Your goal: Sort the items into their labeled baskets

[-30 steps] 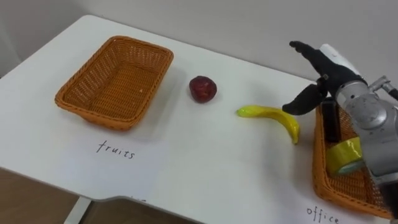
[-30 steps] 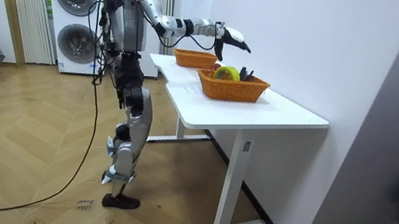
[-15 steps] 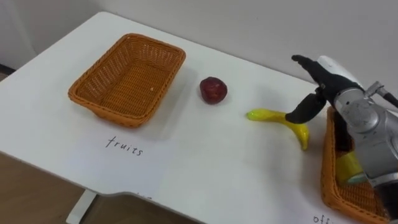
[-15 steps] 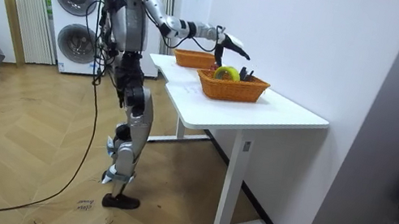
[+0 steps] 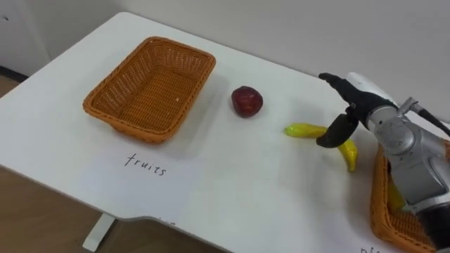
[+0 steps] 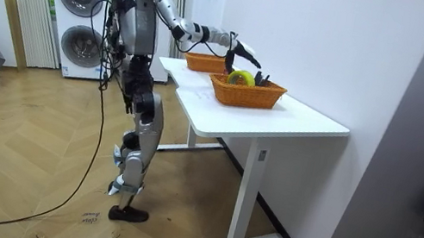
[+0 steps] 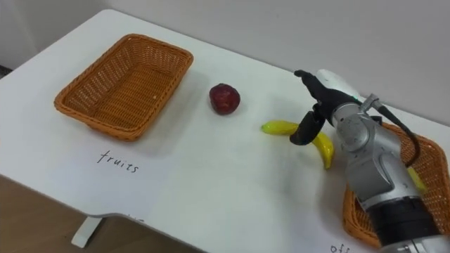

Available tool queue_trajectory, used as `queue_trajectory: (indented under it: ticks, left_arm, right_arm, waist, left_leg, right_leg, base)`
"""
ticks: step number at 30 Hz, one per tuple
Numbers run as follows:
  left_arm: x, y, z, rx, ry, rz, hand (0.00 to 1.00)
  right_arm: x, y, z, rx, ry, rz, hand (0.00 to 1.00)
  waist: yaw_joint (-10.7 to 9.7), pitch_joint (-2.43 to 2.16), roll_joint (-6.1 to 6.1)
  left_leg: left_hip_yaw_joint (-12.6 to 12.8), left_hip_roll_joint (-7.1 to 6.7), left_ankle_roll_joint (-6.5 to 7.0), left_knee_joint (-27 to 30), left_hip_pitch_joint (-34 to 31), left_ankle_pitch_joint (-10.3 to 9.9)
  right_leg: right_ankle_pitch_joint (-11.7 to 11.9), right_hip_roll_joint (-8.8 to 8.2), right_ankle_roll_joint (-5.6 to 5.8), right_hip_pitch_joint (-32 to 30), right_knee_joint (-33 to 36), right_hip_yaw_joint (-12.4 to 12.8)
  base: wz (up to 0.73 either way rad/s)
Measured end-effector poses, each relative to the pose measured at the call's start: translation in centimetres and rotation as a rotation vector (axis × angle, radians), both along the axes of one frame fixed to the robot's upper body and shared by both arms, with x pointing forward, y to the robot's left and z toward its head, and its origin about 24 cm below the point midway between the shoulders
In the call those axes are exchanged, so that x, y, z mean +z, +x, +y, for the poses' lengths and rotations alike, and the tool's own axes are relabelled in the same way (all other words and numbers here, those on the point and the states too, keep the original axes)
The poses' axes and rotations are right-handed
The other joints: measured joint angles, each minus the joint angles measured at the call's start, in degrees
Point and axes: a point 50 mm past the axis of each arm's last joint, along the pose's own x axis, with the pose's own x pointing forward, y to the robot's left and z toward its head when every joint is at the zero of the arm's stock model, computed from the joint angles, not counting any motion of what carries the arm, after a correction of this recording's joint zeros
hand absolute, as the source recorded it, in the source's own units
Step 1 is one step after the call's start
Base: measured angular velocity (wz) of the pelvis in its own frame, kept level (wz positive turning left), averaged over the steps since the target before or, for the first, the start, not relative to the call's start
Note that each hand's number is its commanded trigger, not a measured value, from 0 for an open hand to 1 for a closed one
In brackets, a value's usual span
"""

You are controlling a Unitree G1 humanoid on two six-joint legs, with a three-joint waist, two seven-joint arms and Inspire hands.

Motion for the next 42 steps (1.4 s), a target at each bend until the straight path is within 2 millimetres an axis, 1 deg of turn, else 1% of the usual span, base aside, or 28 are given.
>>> queue_trajectory:
  ticks: [2,4,6,7,9,12,17,18,21,22,23,24,26,27,28,32,35,38,41,42]
  left_arm:
    - [0.0,-0.2,0.0,0.000,0.001,0.011,0.00]
    - [0.0,-0.5,0.1,0.003,0.001,0.019,0.00]
    - [-0.1,-0.7,0.1,0.005,0.000,0.027,0.00]
    - [-0.1,-1.2,0.1,0.008,-0.001,0.040,0.00]
    - [-0.1,-1.4,0.1,0.008,-0.003,0.048,0.00]
    - [-0.1,-1.7,0.1,0.009,-0.012,0.057,0.00]
    - [-0.2,-2.2,0.1,0.005,-0.032,0.066,0.00]
    - [-0.2,-2.2,0.1,0.001,-0.039,0.066,0.00]
    - [-0.2,-2.2,0.1,-0.001,-0.043,0.067,0.00]
    - [-0.2,-2.3,0.1,-0.002,-0.045,0.070,0.00]
    - [-0.2,-2.4,0.1,-0.004,-0.046,0.072,0.00]
    - [-0.2,-2.5,0.1,-0.011,-0.051,0.075,0.00]
    - [-0.2,-2.5,0.1,-0.014,-0.056,0.078,0.00]
    - [-0.2,-2.5,0.1,-0.024,-0.054,0.083,0.00]
    - [-0.2,-2.5,0.2,-0.033,-0.053,0.086,0.00]
    - [-0.2,-2.4,0.2,-0.037,-0.058,0.086,0.00]
    - [-0.2,-2.4,0.2,-0.041,-0.053,0.088,0.00]
    - [-0.1,-2.4,0.3,-0.043,-0.041,0.088,0.00]
    - [0.0,-2.3,0.6,-0.042,-0.029,0.079,0.00]
    - [0.0,-2.2,0.8,-0.040,-0.027,0.078,0.00]
  right_arm:
    - [-0.1,0.0,-0.1,-0.003,0.000,0.004,0.00]
    - [-0.3,0.0,-0.2,-0.010,-0.001,0.015,0.00]
    - [-0.5,-0.1,-0.4,-0.016,-0.002,0.024,0.00]
    - [-0.7,-0.1,-0.4,-0.020,-0.003,0.030,0.00]
    - [-1.0,-0.1,-0.7,-0.030,-0.004,0.043,0.00]
    - [-1.5,-0.2,-1.0,-0.045,-0.007,0.063,0.00]
    - [-1.5,-0.2,-1.0,-0.043,-0.006,0.062,0.00]
    - [-1.5,-0.2,-1.0,-0.042,-0.007,0.062,0.00]
    - [-1.6,-0.2,-1.0,-0.040,-0.007,0.064,0.00]
    - [-1.6,-0.2,-1.0,-0.040,-0.007,0.066,0.00]
    - [-1.7,-0.2,-1.0,-0.039,-0.007,0.068,0.00]
    - [-1.9,-0.3,-1.2,-0.044,-0.007,0.077,0.00]
    - [-2.0,-0.3,-1.2,-0.048,-0.008,0.081,0.00]
    - [-2.0,-0.3,-1.2,-0.048,-0.008,0.081,0.00]
    - [-2.0,-0.3,-1.2,-0.048,-0.008,0.082,0.00]
    - [-2.1,-0.3,-1.4,-0.051,-0.005,0.087,0.00]
    - [-2.8,-0.5,-1.8,-0.064,0.000,0.115,0.00]
    - [-3.3,-0.6,-2.1,-0.071,0.004,0.137,0.00]
    - [-3.4,-0.2,-2.5,-0.089,0.025,0.152,0.00]
    - [-3.3,0.3,-2.7,-0.105,0.036,0.155,0.00]
  waist:
    - [-0.01,-0.06,-0.09]
    - [-0.02,-0.22,-0.31]
    - [0.14,-0.25,-0.36]
    - [0.35,-0.22,-0.31]
    - [0.77,-0.21,-0.30]
    - [1.38,-0.07,-0.11]
    - [1.38,0.10,0.15]
    - [1.37,0.20,0.29]
    - [1.43,0.20,0.30]
    - [1.47,0.09,0.18]
    - [1.47,0.10,0.24]
    - [1.52,-0.05,0.10]
    - [1.52,-0.04,0.18]
    - [1.50,-0.26,0.07]
    - [1.45,-0.34,0.02]
    - [1.32,-0.40,0.05]
    - [1.38,-0.39,0.02]
    - [1.47,-0.36,-0.15]
    - [1.51,-0.21,-0.81]
    - [1.37,-0.09,-1.19]
  left_leg:
    - [-0.47,-0.03,0.00,0.02,-0.07,0.00]
    - [-0.61,-0.09,-0.03,0.09,-0.19,0.02]
    - [-0.68,-0.08,-0.03,0.14,-0.24,0.02]
    - [-0.83,-0.09,-0.03,0.18,-0.26,0.02]
    - [-1.01,-0.09,-0.03,0.32,-0.25,0.02]
    - [-1.08,-0.09,-0.03,0.62,-0.26,0.02]
    - [-1.69,-0.21,-0.07,0.81,-0.84,0.02]
    - [-2.09,-0.33,-0.13,0.89,-1.02,0.06]
    - [-2.38,-0.41,-0.19,0.97,-1.26,0.12]
    - [-2.38,-0.42,-0.21,0.99,-1.35,0.13]
    - [-2.38,-0.42,-0.21,1.00,-1.38,0.14]
    - [-2.38,-0.43,-0.21,1.00,-1.39,0.14]
    - [-2.30,-0.45,-0.21,1.04,-1.54,0.14]
    - [-2.24,-0.45,-0.20,1.17,-2.10,0.17]
    - [-2.23,-0.45,-0.21,1.34,-2.42,0.18]
    - [-2.38,-0.56,-0.21,2.04,-3.78,0.18]
    - [-2.39,-0.70,-0.17,2.67,-4.14,0.23]
    - [-2.40,-0.74,-0.16,2.63,-4.62,0.23]
    - [-2.39,-0.79,-0.22,2.78,-5.82,0.52]
    - [-2.35,-0.81,-0.26,2.76,-6.33,0.75]
  right_leg:
    - [-0.01,0.00,0.02,0.06,-0.01,-0.28]
    - [-0.03,0.01,0.05,0.11,-0.01,-0.45]
    - [-0.04,0.01,0.06,0.11,-0.01,-0.72]
    - [-0.04,0.01,0.06,0.12,-0.02,-0.69]
    - [-0.04,0.01,0.06,0.12,-0.04,-0.74]
    - [-0.03,0.01,0.06,0.15,-0.04,-0.76]
    - [-0.04,0.01,0.06,0.16,-0.12,-0.84]
    - [-0.04,-0.01,0.06,0.13,-0.13,-0.92]
    - [-0.04,-0.02,0.06,0.07,-0.19,-1.08]
    - [-0.04,-0.02,0.06,-0.01,-0.22,-1.08]
    - [-0.04,-0.02,0.06,-0.01,-0.26,-1.08]
    - [-0.04,-0.02,0.06,0.00,-0.30,-1.08]
    - [-0.04,-0.02,0.06,-0.15,-0.29,-1.05]
    - [-0.04,-0.04,0.06,-0.68,-0.26,-1.04]
    - [-0.04,-0.03,0.06,-0.93,-0.25,-1.04]
    - [-0.04,-0.11,0.06,-1.90,-0.13,-1.37]
    - [-0.04,-0.22,0.06,-2.07,-0.13,-1.30]
    - [-0.04,-0.30,0.06,-2.33,-0.08,-1.53]
    - [-0.04,-0.34,0.05,-3.48,0.01,-1.39]
    - [-0.01,-0.34,0.01,-4.05,0.04,-1.13]
  base:
    - [0.07]
    - [0.08]
    - [0.04]
    - [0.00]
    - [0.00]
    - [0.00]
    - [0.06]
    - [0.10]
    - [0.04]
    - [0.00]
    - [0.00]
    - [0.00]
    - [0.00]
    - [0.00]
    - [0.00]
    - [0.00]
    - [0.03]
    - [0.00]
    - [0.00]
    - [0.00]
